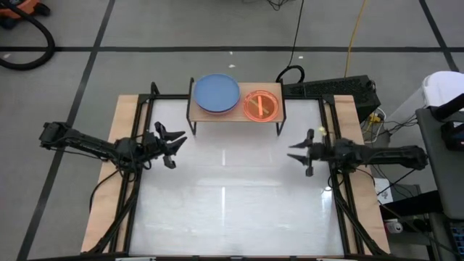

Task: Place and stack plates onto a shelf
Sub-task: Return to Home Position

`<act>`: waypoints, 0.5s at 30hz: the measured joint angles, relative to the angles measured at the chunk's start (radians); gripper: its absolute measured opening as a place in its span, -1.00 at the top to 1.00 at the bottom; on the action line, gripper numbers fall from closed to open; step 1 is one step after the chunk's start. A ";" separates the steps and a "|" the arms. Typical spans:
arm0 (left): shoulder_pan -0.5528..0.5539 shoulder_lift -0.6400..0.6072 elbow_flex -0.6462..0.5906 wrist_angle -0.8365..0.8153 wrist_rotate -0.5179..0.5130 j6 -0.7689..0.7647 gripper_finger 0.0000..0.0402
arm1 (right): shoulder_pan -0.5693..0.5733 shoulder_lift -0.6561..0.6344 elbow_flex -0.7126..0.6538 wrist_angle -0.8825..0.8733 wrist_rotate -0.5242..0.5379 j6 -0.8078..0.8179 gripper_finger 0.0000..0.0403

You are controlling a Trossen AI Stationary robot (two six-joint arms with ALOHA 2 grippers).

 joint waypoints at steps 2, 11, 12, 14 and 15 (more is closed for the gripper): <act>0.000 0.000 0.000 -0.001 0.001 0.000 0.45 | -0.001 0.029 -0.002 -0.036 -0.016 0.005 0.34; 0.001 0.006 0.000 -0.015 0.001 0.000 0.45 | -0.001 0.065 -0.004 0.077 -0.026 0.004 0.34; 0.001 0.006 0.000 -0.013 0.001 0.000 0.45 | -0.001 0.065 -0.005 0.078 -0.026 0.004 0.34; 0.001 0.007 0.000 -0.014 0.001 0.000 0.45 | -0.001 0.066 -0.005 0.073 -0.026 0.004 0.34; 0.001 0.007 0.000 -0.014 0.001 0.000 0.45 | -0.001 0.066 -0.006 0.076 -0.026 0.004 0.34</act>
